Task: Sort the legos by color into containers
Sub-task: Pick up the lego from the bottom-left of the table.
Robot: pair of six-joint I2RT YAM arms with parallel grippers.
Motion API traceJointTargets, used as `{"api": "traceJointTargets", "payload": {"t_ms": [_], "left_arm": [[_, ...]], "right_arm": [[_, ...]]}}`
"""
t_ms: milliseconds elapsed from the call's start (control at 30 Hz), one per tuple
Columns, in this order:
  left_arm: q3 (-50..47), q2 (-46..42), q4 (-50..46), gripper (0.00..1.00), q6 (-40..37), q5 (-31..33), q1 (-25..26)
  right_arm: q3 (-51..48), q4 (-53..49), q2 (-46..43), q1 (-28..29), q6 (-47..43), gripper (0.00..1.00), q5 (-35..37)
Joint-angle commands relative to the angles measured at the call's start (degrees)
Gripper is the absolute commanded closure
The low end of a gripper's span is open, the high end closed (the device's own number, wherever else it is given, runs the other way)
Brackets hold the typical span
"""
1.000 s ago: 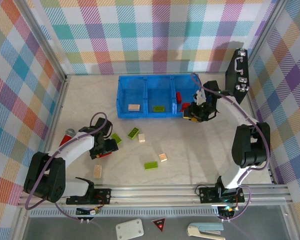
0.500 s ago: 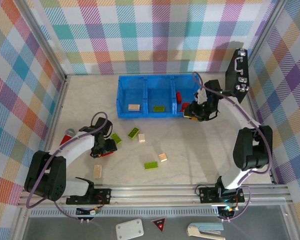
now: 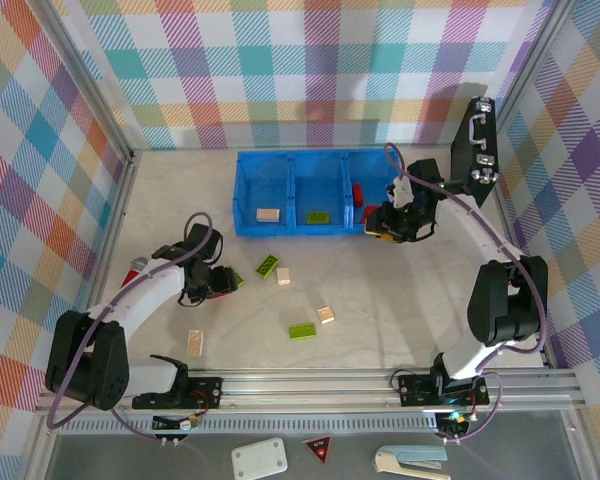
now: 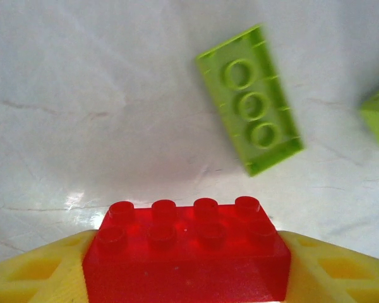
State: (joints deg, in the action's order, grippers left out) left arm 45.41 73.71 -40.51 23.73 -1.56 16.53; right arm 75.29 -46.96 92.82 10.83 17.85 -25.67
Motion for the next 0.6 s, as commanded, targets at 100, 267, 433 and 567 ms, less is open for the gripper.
{"api": "traceJointTargets", "payload": {"t_ms": [100, 267, 433, 567], "left_arm": [[7.5, -0.1, -3.5, 0.4, -9.0, -5.9, 2.4], [11.8, 2.8, -3.6, 0.4, -14.1, -9.1, 5.6], [16.3, 6.2, -3.7, 0.4, -20.3, -13.3, 10.1], [19.3, 7.3, -3.6, 0.41, -26.0, -17.1, 13.7]], "right_arm": [[-0.9, -1.2, -2.6, 1.8, 1.7, 0.6, -5.1], [-2.2, 0.4, -2.9, 3.6, 3.6, 0.59, -10.6], [-3.1, 2.1, -2.8, 5.4, 5.3, 0.59, -15.2], [-3.9, 2.9, -3.2, 6.7, 6.6, 0.58, -17.9]]}}
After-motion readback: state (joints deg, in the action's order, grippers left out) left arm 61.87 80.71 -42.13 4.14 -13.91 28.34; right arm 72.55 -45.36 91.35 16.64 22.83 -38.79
